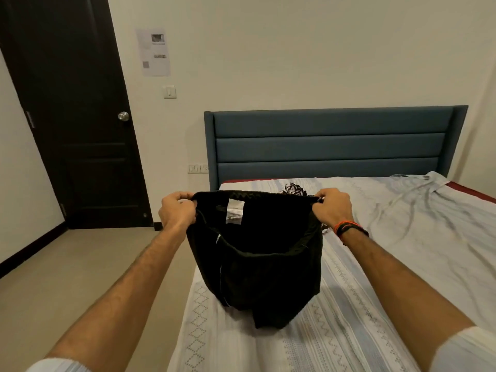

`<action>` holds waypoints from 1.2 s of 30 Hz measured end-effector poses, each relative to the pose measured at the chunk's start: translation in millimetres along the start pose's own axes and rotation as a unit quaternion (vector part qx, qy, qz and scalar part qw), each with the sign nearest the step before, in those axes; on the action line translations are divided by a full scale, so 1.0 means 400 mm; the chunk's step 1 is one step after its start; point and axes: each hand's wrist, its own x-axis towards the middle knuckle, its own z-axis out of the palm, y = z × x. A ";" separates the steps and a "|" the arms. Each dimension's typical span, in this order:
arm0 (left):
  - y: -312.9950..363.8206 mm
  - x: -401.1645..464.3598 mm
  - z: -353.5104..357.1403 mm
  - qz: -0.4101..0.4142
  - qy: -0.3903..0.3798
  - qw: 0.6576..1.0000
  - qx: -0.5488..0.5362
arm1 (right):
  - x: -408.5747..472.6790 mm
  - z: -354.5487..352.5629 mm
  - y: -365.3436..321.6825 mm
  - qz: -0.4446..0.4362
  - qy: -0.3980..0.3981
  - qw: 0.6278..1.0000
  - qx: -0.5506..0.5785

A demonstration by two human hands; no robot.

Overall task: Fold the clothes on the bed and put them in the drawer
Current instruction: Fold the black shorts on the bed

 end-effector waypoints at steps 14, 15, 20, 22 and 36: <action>0.036 -0.007 -0.007 -0.125 -0.082 0.986 0.076 | 0.075 -0.017 -0.018 0.095 -0.039 0.975 0.199; 0.036 -0.015 -0.002 -0.167 -0.103 0.981 -0.003 | 0.065 -0.021 -0.032 0.099 -0.042 0.974 0.199; 0.025 -0.043 0.020 -0.220 -0.132 0.954 -0.157 | 0.024 -0.008 -0.055 0.096 -0.090 0.974 0.186; 0.024 -0.045 0.023 -0.240 -0.149 0.942 -0.179 | 0.016 -0.004 -0.059 0.082 -0.101 0.980 0.151; 0.003 -0.062 0.012 -0.290 -0.173 0.901 -0.270 | -0.004 0.029 -0.042 0.098 -0.076 0.983 0.137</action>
